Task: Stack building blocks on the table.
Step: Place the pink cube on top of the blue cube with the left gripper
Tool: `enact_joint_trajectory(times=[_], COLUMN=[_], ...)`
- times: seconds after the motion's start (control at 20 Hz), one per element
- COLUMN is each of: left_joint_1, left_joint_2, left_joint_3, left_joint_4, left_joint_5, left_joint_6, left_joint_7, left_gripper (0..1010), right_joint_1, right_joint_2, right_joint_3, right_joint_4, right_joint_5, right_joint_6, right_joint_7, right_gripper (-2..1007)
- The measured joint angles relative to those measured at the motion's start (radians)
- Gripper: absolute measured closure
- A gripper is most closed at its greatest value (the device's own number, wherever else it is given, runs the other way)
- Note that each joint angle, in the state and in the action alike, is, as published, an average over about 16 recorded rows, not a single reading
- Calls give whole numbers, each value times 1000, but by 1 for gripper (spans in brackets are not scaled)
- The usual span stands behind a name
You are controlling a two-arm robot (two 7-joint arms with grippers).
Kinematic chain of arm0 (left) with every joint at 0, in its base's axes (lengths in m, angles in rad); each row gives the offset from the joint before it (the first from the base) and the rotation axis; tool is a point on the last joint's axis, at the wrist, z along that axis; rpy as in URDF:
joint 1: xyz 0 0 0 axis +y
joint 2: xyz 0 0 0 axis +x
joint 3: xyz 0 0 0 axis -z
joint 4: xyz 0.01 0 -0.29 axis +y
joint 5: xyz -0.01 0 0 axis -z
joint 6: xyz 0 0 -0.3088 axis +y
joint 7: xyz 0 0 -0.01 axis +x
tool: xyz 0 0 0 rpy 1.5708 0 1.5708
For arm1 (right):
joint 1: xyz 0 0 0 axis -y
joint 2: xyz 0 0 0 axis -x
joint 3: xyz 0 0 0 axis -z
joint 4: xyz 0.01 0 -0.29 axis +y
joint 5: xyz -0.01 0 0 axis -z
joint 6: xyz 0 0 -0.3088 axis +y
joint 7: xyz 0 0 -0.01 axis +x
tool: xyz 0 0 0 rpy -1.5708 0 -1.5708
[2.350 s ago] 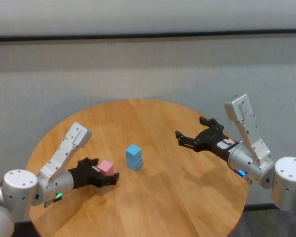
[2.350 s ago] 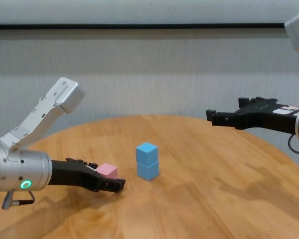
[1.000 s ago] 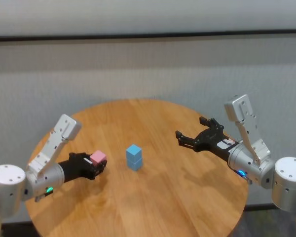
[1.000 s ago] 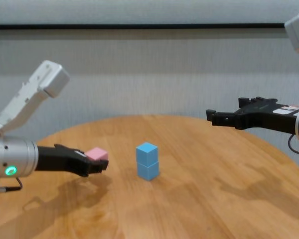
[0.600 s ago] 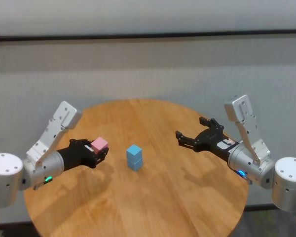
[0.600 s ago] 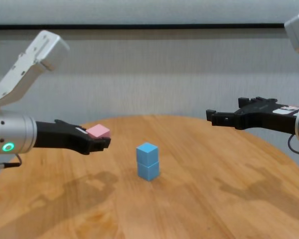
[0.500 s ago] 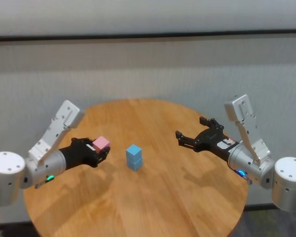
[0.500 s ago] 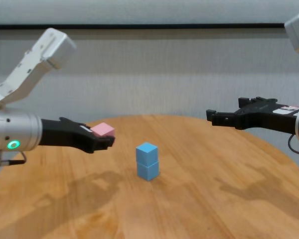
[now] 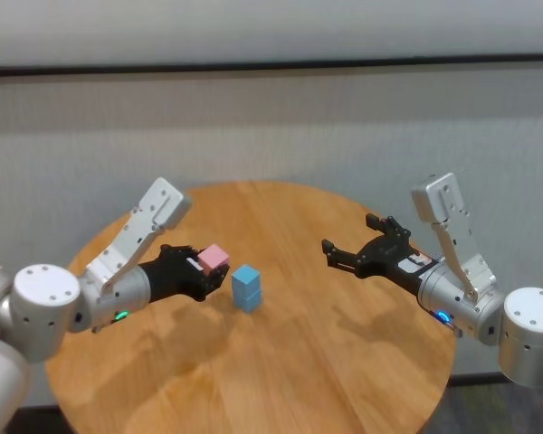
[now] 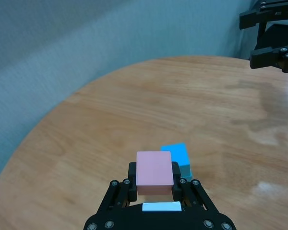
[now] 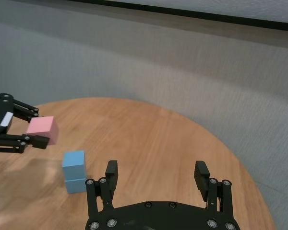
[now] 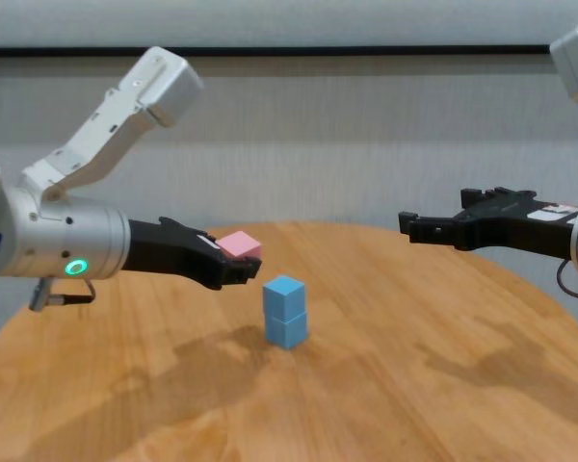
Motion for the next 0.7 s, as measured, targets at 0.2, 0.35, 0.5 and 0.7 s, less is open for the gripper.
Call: enact_joint_trajectory(times=[0.2, 0.35, 0.5, 0.7], left_joint_1=[-22, -37, -51, -67], left_joint_2=[-19, -32, -45, -59], left_joint_3=[14, 22, 28, 34], left_joint_4=[18, 31, 43, 57], left_joint_5=[9, 14, 17, 18], left_joint_6=[2, 5, 12, 23], left_joint_7=[-3, -5, -7, -9], left_gripper=[614, 614, 614, 614], right_joint_1=[0, 0, 0, 0], right_joint_2=[0, 0, 0, 0], right_joint_3=[0, 0, 0, 0], right_joint_4=[0, 0, 0, 0], right_joint_5=[0, 0, 0, 0], right_joint_6=[0, 0, 0, 0], right_joint_7=[0, 0, 0, 0], right_gripper=[4, 5, 5, 5])
